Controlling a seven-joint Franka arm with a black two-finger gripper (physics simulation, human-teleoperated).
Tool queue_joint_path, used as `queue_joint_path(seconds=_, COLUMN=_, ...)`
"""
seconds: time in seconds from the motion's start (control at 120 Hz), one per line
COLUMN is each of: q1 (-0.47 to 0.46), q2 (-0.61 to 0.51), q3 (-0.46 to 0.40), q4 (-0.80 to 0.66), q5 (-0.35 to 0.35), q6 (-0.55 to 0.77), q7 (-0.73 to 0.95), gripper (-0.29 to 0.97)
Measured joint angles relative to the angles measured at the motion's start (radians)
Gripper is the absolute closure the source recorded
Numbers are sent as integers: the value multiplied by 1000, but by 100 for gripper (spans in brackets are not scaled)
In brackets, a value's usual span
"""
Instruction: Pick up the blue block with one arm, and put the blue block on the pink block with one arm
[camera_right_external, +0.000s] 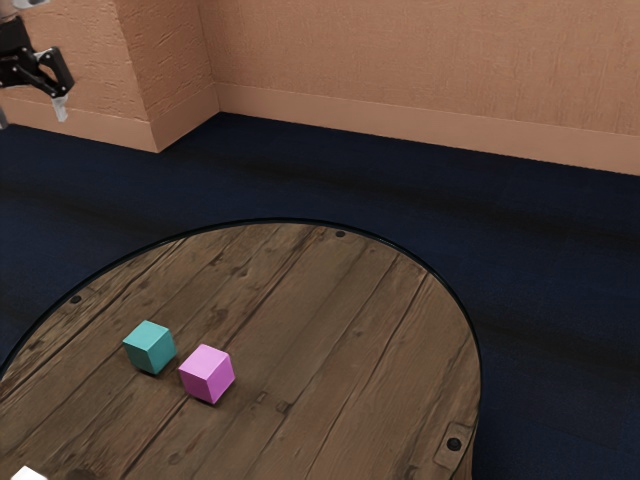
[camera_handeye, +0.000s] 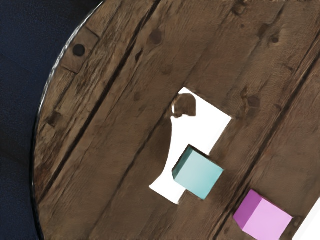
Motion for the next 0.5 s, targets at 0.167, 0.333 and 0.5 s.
queue_joint_path(seconds=0.167, q1=-46, q2=-4, q3=2, q4=52, q5=-5, q6=-15, q7=-22, gripper=0)
queue_joint_path(seconds=0.333, q1=-139, q2=-117, q3=-68, q4=233, q5=-8, q6=-71, q7=-41, gripper=0)
queue_joint_path(seconds=0.5, q1=-153, q2=-115, q3=-83, q4=236, q5=-12, q6=-96, q7=-55, gripper=0)
